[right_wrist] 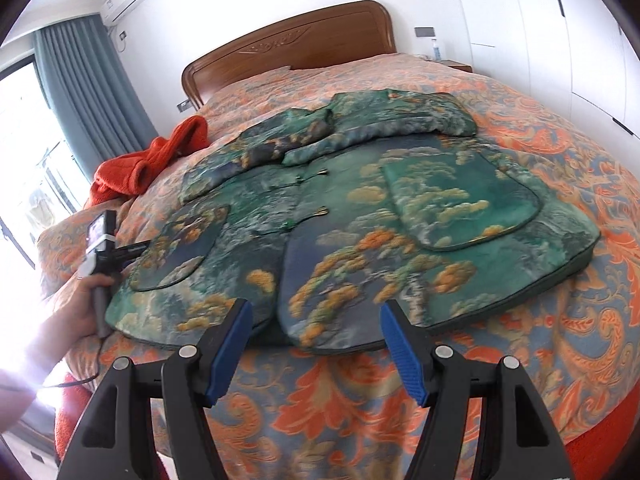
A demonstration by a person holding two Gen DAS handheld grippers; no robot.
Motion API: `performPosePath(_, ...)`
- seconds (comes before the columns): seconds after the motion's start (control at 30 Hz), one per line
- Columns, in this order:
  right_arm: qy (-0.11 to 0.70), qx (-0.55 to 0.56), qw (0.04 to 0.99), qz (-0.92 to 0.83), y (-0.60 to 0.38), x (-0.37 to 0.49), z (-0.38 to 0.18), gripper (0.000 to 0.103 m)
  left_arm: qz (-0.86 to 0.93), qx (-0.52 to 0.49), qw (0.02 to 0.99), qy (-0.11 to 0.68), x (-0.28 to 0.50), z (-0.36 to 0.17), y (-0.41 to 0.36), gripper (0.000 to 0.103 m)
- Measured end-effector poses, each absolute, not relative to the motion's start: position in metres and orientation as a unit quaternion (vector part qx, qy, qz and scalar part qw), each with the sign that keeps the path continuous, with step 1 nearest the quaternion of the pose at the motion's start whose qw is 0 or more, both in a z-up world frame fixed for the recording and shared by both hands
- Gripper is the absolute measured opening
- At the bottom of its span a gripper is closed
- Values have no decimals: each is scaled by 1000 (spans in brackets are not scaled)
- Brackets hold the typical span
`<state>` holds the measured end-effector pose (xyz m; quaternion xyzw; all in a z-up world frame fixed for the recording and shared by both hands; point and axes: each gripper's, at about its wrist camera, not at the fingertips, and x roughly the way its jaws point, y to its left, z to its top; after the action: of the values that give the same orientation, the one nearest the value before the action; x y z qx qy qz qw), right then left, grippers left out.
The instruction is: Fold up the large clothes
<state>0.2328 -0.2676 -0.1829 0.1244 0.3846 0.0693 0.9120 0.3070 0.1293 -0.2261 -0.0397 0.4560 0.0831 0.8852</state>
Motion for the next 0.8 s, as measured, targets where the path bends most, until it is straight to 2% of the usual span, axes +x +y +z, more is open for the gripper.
performPosePath(0.2, 378, 96, 918, 70, -259, 226, -180, 68, 88, -28, 885, 457, 309, -227, 127, 103)
performPosePath(0.57, 371, 163, 913, 49, -274, 238, -175, 68, 87, -29, 885, 457, 309, -227, 129, 103)
performPosePath(0.8, 364, 163, 916, 39, -280, 231, -170, 68, 87, -29, 885, 457, 308, -227, 129, 103)
